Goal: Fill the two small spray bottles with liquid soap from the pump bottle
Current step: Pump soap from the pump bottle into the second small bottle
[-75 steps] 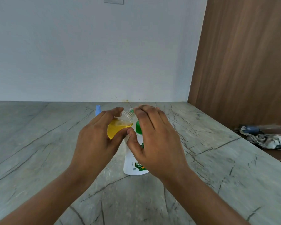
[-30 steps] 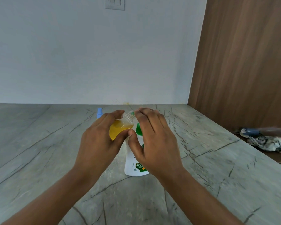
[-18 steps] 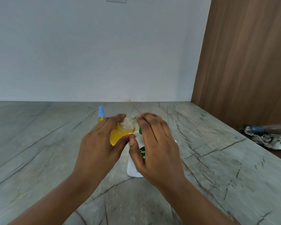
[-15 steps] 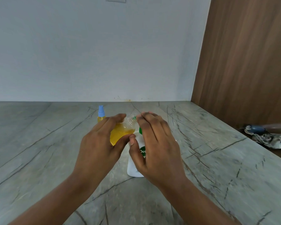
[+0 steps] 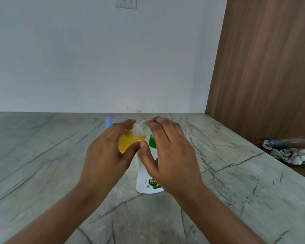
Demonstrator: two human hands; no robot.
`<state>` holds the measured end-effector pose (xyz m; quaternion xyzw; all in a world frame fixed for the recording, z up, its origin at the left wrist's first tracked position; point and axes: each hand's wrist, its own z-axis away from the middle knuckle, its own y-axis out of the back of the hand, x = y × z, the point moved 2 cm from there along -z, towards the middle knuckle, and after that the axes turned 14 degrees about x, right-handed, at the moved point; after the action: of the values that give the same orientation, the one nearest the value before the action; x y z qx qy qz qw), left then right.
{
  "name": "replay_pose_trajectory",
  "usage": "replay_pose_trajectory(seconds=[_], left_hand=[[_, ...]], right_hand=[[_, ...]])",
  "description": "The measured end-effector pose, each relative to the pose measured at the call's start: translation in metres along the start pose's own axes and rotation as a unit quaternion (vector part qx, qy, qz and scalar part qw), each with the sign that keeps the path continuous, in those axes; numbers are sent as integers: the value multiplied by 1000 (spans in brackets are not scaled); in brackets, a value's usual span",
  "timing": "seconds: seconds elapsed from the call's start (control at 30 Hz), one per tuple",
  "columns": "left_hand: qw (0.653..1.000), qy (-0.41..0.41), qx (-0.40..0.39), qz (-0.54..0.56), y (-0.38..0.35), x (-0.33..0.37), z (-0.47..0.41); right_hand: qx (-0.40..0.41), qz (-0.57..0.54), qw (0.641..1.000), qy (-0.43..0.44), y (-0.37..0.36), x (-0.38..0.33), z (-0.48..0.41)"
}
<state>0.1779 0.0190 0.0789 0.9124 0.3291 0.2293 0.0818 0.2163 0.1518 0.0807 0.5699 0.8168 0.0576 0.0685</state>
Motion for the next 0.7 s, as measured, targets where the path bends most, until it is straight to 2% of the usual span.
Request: replay_pose_trajectory(seconds=[0.7], left_hand=[[1000, -13, -19, -15, -2, -2, 5]], right_hand=[[24, -1, 1000, -5, 0, -1, 9]])
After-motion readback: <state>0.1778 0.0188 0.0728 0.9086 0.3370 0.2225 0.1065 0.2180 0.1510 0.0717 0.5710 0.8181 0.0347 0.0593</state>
